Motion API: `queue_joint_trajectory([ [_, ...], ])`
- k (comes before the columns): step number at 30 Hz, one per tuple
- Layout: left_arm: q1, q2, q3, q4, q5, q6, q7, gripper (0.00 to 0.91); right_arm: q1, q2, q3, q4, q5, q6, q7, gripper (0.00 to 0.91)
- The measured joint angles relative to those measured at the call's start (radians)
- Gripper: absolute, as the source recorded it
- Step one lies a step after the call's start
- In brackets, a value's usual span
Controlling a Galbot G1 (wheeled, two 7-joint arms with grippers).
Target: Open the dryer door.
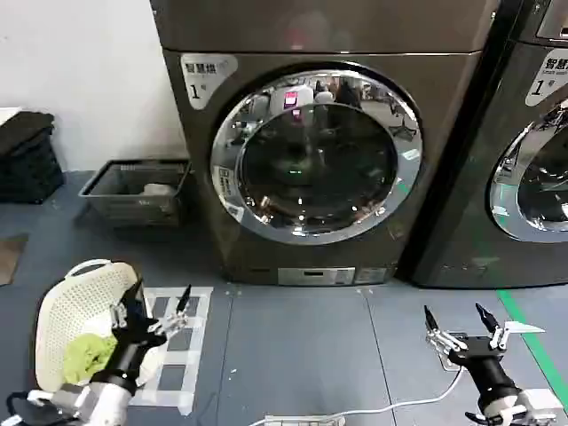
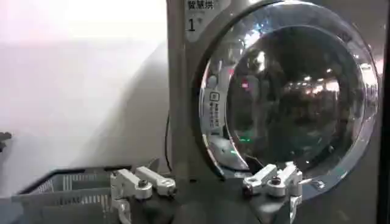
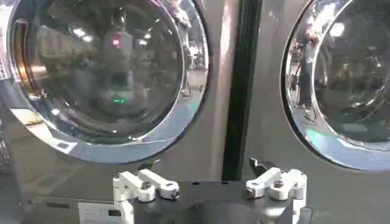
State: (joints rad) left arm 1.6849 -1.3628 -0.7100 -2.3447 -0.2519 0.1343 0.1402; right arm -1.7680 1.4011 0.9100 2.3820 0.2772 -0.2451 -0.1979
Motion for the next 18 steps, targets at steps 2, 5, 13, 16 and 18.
queue_joint_trajectory([
  [2,0.001,0.001,0.001,-0.001,0.001,0.000,0.000,0.907,0.006,-0.014,-0.004,-0.001,0.007,0.014,-0.004,0.907],
  [5,0.004,0.004,0.002,-0.001,0.002,0.000,0.000,0.907,0.015,-0.045,-0.010,-0.004,0.043,0.023,-0.009,0.907],
  [13,0.016,0.008,0.009,-0.010,0.011,0.003,0.001,0.907,0.063,-0.208,-0.054,-0.024,0.155,0.023,0.024,0.907],
  [16,0.023,0.006,0.011,-0.019,0.011,0.006,0.001,0.907,0.087,-0.282,-0.074,-0.036,0.190,0.025,0.035,0.907],
  [18,0.027,0.006,0.011,-0.022,0.010,0.007,0.001,0.907,0.105,-0.330,-0.088,-0.046,0.215,0.028,0.042,0.907],
])
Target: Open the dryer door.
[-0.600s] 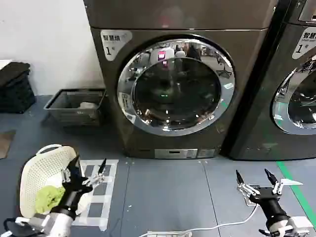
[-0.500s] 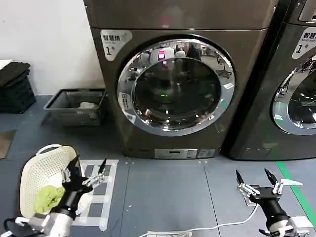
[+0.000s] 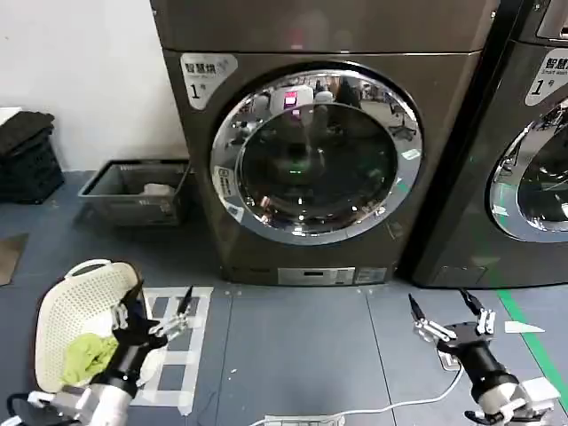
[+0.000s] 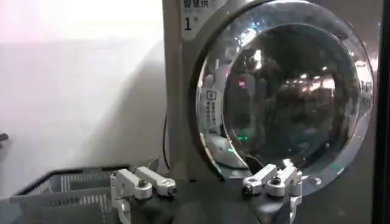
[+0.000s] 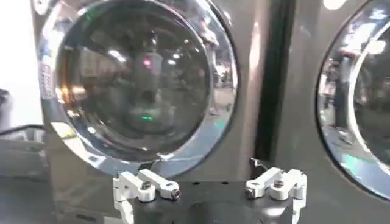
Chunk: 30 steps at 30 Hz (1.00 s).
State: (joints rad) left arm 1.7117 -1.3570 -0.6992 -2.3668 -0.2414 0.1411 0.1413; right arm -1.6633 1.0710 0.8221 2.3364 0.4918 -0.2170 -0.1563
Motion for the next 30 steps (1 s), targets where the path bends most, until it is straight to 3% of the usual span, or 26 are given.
queue_joint_trajectory([
  [8,0.010,0.001,-0.004,-0.007,0.002,0.000,0.000,0.907,0.088,-0.165,-0.065,-0.035,0.085,0.001,0.031,0.907],
  [17,0.020,0.005,-0.004,-0.011,0.013,-0.001,0.005,0.907,0.241,-0.333,-0.161,-0.094,0.153,-0.053,0.082,0.907],
  [30,0.027,-0.006,0.008,-0.020,0.033,-0.001,0.020,0.907,0.479,-0.478,-0.384,-0.164,0.251,-0.063,0.179,0.907],
])
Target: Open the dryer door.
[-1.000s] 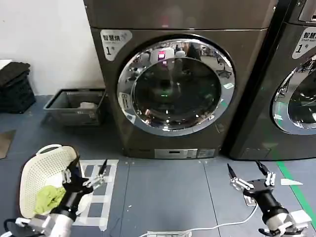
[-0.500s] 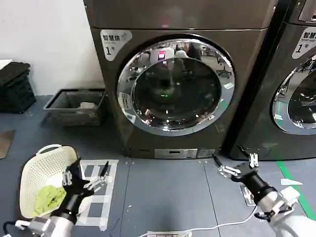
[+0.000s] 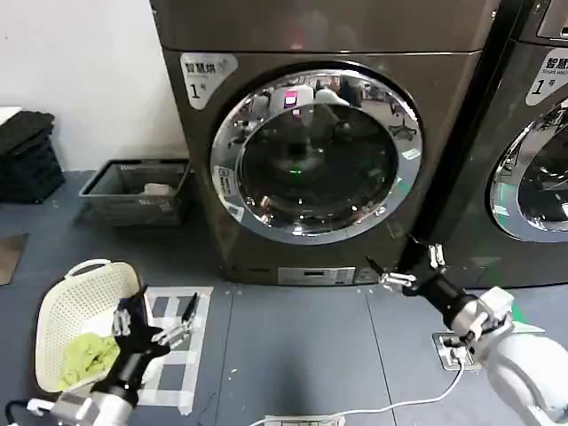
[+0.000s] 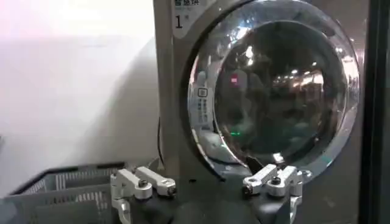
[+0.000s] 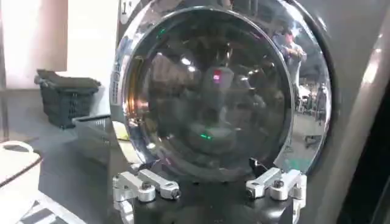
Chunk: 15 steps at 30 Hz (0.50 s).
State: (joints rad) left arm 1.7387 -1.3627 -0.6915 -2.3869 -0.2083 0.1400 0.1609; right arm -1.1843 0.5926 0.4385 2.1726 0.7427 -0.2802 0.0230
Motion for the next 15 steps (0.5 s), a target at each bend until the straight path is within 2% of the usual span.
queue_joint_trajectory([
  [8,0.001,-0.006,0.001,-0.007,0.004,0.001,0.000,0.907,0.214,-0.061,-0.186,-0.037,0.080,-0.005,0.076,0.907],
  [15,0.006,-0.014,0.002,-0.013,0.007,0.001,-0.001,0.907,0.406,-0.068,-0.356,-0.079,0.132,0.004,0.073,0.907],
])
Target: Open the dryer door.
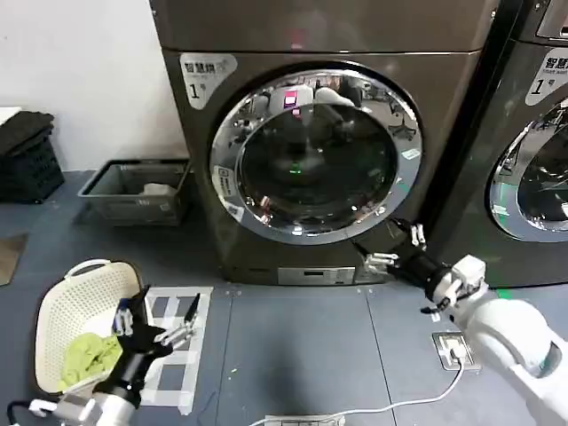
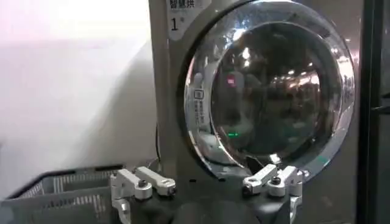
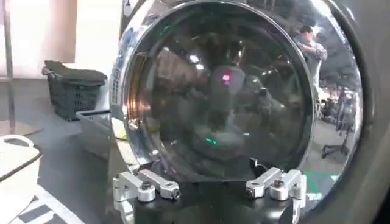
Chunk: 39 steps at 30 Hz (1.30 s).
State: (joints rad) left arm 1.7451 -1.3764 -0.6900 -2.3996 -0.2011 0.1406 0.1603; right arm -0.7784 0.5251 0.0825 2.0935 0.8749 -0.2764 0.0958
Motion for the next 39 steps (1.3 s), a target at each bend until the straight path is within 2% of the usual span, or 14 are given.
queue_joint_trajectory([
  [14,-0.004,-0.004,0.000,-0.001,0.004,0.001,0.000,0.907,0.302,0.053,-0.260,-0.084,0.025,-0.003,0.011,0.907],
  [39,0.003,-0.016,0.001,-0.009,0.011,0.003,0.000,0.907,0.574,0.166,-0.522,-0.214,0.052,-0.011,0.005,0.907],
])
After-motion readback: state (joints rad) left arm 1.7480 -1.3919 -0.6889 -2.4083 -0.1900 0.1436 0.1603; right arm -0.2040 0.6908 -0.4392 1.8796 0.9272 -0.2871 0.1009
